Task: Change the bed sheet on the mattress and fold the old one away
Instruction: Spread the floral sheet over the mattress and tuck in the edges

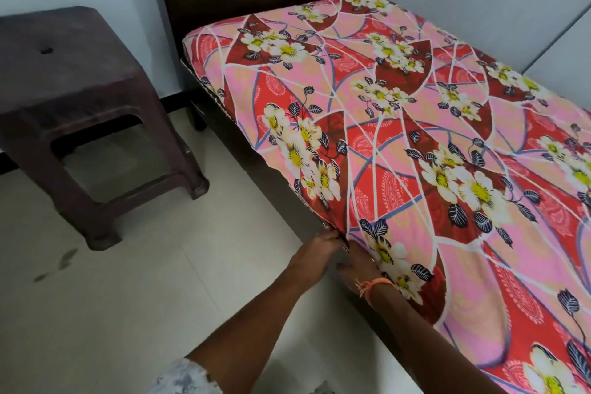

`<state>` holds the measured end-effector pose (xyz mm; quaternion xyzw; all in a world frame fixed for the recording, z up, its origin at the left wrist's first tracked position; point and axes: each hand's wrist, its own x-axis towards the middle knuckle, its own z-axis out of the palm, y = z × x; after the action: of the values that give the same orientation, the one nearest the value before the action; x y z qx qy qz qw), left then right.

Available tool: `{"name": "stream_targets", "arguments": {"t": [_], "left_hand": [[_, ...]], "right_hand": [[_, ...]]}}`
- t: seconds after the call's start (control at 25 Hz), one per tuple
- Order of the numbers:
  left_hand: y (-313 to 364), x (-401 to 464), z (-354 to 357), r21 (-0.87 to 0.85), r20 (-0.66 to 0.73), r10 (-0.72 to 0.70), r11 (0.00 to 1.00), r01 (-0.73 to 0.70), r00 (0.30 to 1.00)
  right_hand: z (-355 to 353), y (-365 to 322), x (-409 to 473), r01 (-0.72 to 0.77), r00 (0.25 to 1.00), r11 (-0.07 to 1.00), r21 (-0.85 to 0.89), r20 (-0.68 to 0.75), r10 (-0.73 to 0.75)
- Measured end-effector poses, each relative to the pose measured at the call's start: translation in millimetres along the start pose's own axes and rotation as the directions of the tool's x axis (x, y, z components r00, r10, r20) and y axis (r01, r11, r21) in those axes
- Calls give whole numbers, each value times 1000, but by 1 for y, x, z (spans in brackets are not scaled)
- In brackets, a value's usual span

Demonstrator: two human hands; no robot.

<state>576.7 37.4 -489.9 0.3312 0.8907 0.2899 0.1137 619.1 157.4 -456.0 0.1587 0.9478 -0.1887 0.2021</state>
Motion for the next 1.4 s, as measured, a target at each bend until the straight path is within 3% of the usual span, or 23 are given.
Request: {"name": "stream_targets", "arguments": {"t": [0.08, 0.2, 0.28, 0.36, 0.48, 0.6, 0.72, 0.84, 0.96, 1.0, 1.04, 1.16, 1.24, 1.32, 1.4], "left_hand": [[-4, 0, -3, 145, -77, -58, 987, 68, 995], [-22, 13, -13, 319, -71, -54, 945, 74, 996], [-32, 23, -18, 287, -60, -17, 957, 33, 998], [-30, 34, -29, 209, -35, -69, 975, 75, 997], [-32, 55, -48, 313, 37, -63, 948, 49, 997], [-43, 58, -49, 340, 163, -87, 940, 27, 983], [-53, 56, -40, 201, 172, -44, 980, 8, 984], [-49, 40, -30, -69, 4, 20, 997, -19, 1000], [-41, 21, -21, -355, -222, -170, 931, 83, 960], [-42, 20, -27, -316, -267, -209, 941, 119, 941], [-48, 22, -32, -173, -298, -191, 974, 144, 935], [-71, 30, -48, 304, -78, -122, 942, 140, 989], [-77, 34, -53, 423, 13, -111, 901, 95, 994], [-77, 37, -60, 490, 24, -75, 870, 54, 997], [-74, 49, -71, 498, 33, -49, 867, 26, 998]], "right_hand": [[7, -13, -7, -61, 996, 979, -196, 47, 72], [-1, -33, -9, -68, 996, 882, -465, -88, 31], [-6, -41, 2, -19, 978, 897, -442, -194, -75], [-5, -47, 14, 58, 951, 945, -322, -271, -150], [-10, -55, 32, 77, 955, 997, -32, -285, -82], [-1, -56, 41, 64, 971, 994, -85, -225, -82], [8, -52, 43, 54, 977, 999, -5, -208, -54], [8, -52, 38, 86, 979, 996, -7, -186, -86], [9, -52, 33, 122, 971, 988, -97, -197, -139], [6, -52, 33, 117, 975, 991, -69, -184, -128], [3, -52, 33, 110, 977, 992, -53, -177, -118], [0, -59, 28, 95, 964, 990, -105, -240, -118], [4, -59, 30, 112, 940, 985, -129, -307, -147], [2, -54, 35, 117, 965, 990, -82, -226, -133], [-1, -50, 40, 120, 986, 978, -172, -93, -138]]}}
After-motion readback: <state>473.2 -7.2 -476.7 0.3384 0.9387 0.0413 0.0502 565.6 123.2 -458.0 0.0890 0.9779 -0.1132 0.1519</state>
